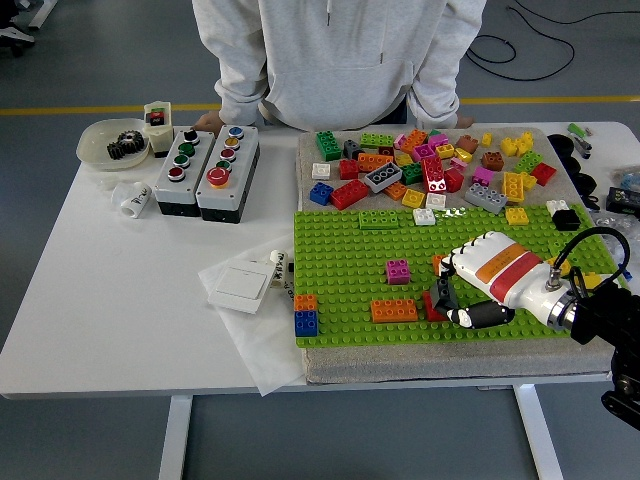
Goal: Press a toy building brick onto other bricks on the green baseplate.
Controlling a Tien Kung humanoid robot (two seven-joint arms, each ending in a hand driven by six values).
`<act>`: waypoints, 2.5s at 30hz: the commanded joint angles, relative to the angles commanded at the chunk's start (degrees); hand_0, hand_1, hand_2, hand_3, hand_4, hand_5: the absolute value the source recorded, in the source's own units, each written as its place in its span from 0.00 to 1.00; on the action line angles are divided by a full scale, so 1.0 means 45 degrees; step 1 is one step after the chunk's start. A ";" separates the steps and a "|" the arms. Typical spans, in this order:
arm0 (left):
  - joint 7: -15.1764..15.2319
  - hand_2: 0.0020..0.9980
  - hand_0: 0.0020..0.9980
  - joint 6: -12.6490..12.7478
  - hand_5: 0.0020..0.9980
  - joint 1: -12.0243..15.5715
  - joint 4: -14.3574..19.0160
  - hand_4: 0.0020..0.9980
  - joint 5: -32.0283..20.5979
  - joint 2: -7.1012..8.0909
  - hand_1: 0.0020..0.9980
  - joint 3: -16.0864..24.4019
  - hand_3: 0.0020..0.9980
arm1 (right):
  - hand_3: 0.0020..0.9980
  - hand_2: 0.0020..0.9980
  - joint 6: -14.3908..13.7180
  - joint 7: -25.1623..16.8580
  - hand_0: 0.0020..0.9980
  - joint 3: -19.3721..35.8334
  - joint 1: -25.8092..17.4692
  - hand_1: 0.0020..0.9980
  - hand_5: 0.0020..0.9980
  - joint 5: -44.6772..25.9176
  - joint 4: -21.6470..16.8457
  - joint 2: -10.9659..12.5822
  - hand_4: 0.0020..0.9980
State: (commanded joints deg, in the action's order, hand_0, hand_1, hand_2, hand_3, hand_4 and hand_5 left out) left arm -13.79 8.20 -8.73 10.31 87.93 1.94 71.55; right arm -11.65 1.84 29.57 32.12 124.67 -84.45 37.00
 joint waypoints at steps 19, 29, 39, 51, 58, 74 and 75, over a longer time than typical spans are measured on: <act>-0.0036 0.79 0.78 -0.0028 0.63 0.0064 0.0000 0.62 0.0109 -0.0011 0.78 0.0005 0.59 | 0.49 0.57 0.0015 -0.0053 0.49 -0.0310 0.0108 0.51 0.48 0.0170 0.0392 -0.0132 0.70; -0.0032 0.79 0.78 -0.0023 0.63 0.0015 0.0000 0.62 -0.0019 0.0006 0.78 -0.0126 0.59 | 0.49 0.57 0.0049 -0.0092 0.49 -0.0359 0.0206 0.51 0.48 0.0226 0.0563 -0.0176 0.70; -0.0026 0.79 0.78 0.0002 0.63 -0.0040 0.0000 0.62 -0.0110 0.0021 0.78 -0.0204 0.59 | 0.48 0.57 0.0111 -0.0100 0.49 -0.0417 0.0316 0.51 0.47 0.0248 0.0567 -0.0174 0.70; -0.0032 0.79 0.78 0.0014 0.63 -0.0048 0.0000 0.62 -0.0049 0.0017 0.78 -0.0145 0.59 | 0.49 0.57 0.0166 -0.0105 0.49 -0.0538 0.0409 0.51 0.47 0.0256 0.0511 -0.0195 0.70; -0.0033 0.79 0.78 0.0017 0.63 -0.0066 0.0000 0.62 -0.0077 0.0021 0.78 -0.0174 0.59 | 0.49 0.57 0.0279 -0.0078 0.49 -0.0546 0.0422 0.52 0.46 0.0220 0.0557 -0.0203 0.70; -0.0063 0.79 0.78 0.0005 0.63 -0.0080 0.0000 0.62 -0.0044 0.0028 0.77 -0.0172 0.59 | 0.50 0.65 0.0442 -0.0050 0.52 -0.0459 0.0436 0.57 0.41 0.0226 0.0473 -0.0207 0.75; -0.0066 0.79 0.78 0.0010 0.63 -0.0080 0.0000 0.62 -0.0035 0.0025 0.77 -0.0163 0.59 | 0.50 0.65 0.0435 -0.0053 0.52 -0.0467 0.0440 0.57 0.41 0.0225 0.0463 -0.0213 0.75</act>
State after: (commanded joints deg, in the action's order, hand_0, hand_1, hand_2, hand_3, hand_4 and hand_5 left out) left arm -14.09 8.24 -9.09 10.31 87.77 2.05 70.81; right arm -9.70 1.61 27.46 34.09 125.68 -82.37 36.04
